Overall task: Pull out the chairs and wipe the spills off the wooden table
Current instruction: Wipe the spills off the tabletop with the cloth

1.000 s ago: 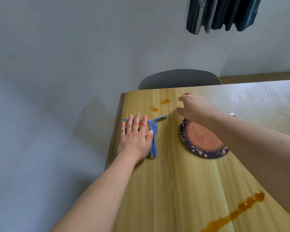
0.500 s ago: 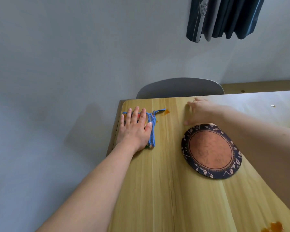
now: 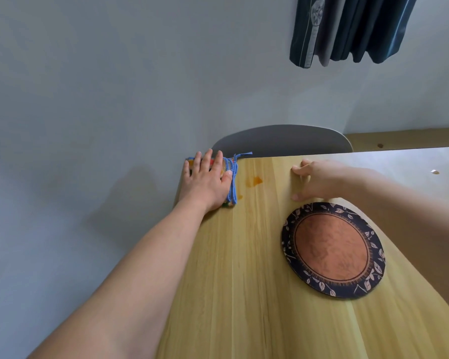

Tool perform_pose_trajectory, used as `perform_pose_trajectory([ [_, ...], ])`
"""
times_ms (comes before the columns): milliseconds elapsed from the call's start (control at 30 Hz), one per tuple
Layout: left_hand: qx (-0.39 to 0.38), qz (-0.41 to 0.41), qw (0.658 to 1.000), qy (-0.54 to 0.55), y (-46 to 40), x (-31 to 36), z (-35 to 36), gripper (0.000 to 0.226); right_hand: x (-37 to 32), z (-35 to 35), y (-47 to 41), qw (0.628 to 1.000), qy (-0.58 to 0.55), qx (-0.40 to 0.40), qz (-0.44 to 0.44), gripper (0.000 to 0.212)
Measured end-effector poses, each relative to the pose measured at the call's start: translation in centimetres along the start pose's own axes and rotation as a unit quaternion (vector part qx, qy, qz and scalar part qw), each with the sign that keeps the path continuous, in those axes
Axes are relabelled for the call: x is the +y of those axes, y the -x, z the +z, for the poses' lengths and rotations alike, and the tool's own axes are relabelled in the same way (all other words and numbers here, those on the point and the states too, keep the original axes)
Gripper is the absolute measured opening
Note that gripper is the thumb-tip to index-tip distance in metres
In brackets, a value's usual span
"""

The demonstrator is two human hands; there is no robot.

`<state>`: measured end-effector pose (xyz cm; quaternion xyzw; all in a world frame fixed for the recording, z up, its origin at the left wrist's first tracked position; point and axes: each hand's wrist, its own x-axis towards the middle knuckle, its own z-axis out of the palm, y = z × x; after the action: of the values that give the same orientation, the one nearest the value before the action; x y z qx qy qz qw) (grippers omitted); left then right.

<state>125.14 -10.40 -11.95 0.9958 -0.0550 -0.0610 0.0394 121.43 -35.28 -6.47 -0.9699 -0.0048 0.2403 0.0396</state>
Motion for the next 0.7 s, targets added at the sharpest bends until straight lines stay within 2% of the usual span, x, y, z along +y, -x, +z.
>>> perform_pose_trajectory([
  [367,-0.009,-0.012,1.000,-0.007,-0.4,0.7,0.0,0.061,-0.1,0.3,-0.9,0.999,0.027,-0.018,0.005,0.090],
  [567,-0.015,0.036,0.999,-0.002,0.0,6.4,0.6,0.061,0.2,0.4,-0.8,0.999,0.023,-0.023,-0.003,0.089],
  [700,-0.014,0.039,0.999,0.001,-0.4,7.2,0.7,0.060,0.3,0.4,-0.8,1.000,0.019,-0.021,-0.007,0.088],
])
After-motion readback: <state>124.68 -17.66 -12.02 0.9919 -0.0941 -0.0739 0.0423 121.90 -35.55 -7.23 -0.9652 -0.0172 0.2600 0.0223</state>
